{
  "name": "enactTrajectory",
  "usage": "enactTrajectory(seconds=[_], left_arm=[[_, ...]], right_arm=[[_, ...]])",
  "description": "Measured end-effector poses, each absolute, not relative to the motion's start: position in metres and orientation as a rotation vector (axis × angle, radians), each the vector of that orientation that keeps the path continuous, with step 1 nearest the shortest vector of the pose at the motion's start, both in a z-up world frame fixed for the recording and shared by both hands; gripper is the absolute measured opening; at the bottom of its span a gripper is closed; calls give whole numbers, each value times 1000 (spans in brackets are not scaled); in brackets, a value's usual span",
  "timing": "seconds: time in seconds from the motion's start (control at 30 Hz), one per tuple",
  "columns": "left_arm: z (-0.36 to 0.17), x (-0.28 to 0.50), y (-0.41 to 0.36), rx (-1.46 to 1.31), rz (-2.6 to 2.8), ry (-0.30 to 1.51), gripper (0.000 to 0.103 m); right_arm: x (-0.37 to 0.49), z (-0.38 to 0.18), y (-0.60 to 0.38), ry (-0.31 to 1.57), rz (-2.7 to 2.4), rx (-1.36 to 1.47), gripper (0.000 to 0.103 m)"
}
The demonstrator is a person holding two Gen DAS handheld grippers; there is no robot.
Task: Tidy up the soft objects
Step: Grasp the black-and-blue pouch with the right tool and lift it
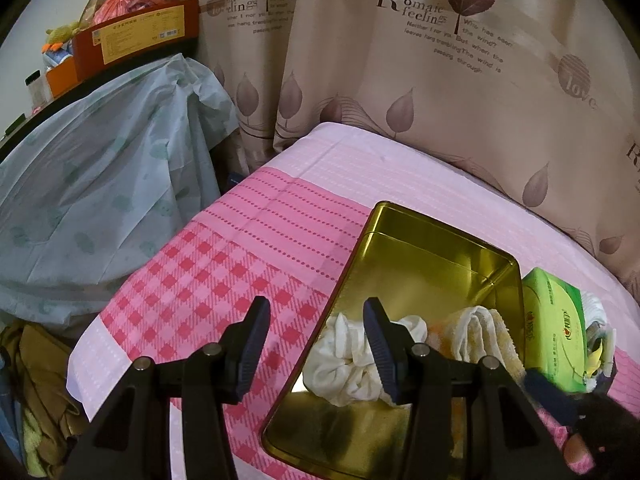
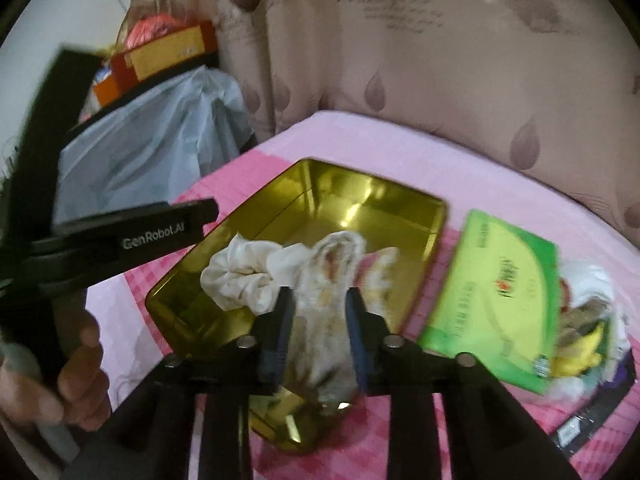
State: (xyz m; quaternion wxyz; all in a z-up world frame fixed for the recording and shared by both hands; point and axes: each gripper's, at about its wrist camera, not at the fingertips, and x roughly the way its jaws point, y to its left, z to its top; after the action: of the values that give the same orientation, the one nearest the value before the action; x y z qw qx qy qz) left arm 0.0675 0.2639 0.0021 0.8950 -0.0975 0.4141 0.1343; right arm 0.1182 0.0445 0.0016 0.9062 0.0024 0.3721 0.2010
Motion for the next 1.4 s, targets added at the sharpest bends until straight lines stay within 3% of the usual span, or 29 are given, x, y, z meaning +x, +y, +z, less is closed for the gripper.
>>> enactTrajectory(seconds=[0.23,0.6,0.87,1.13,1.2,1.4], left_arm=[[4,65,252,-169,256,854,49],[7,59,232,-109,218,838,49],[8,58,225,-83,201,824,49],[5,59,219,-54,194,833,49],[4,59,218,-48,194,838,49],[2,59,212,-24,193,838,49]], right_arm=[[97,9,-38,759,262,60,27],[74,-35,-177,873,-68,213,28],[82,-68,-204,919,-134,328,46],[97,-83,-211,905,-138,429,50],[99,-85,-207,889,-131,445,47],[91,-83,-213,832,-97,501,27]])
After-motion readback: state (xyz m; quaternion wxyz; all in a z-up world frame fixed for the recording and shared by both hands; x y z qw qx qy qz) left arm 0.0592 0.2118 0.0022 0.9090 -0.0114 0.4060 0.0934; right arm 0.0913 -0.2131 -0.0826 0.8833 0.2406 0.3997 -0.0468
